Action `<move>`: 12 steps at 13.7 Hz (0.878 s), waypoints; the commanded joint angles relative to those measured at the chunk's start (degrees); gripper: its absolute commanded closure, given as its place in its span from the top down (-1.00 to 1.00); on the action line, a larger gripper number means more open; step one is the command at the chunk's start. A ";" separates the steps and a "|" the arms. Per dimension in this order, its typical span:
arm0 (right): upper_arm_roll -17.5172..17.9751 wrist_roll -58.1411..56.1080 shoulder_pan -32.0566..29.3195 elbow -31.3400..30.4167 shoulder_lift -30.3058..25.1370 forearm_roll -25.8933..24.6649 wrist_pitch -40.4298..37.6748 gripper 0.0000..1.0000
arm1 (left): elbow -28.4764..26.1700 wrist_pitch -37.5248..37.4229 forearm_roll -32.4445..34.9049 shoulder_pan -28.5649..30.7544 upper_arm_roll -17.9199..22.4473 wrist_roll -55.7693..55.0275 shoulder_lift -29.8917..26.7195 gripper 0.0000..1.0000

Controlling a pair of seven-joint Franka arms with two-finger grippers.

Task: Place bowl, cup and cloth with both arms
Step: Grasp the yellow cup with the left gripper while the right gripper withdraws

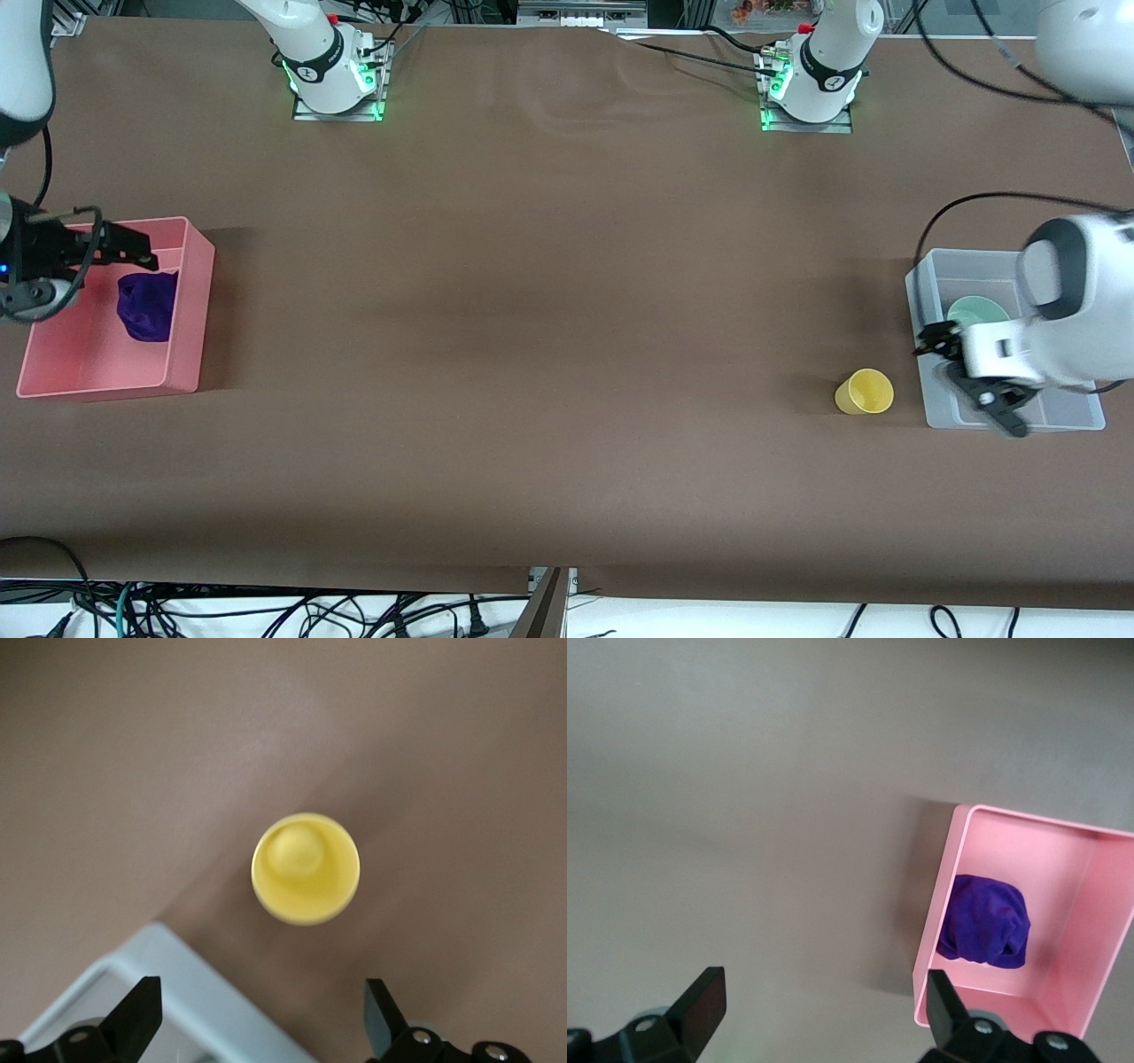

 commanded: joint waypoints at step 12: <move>-0.50 7.76 -1.78 -0.69 -5.88 -3.14 -5.81 1.00 | 1.17 7.99 -0.18 -0.89 0.44 0.60 8.75 -1.00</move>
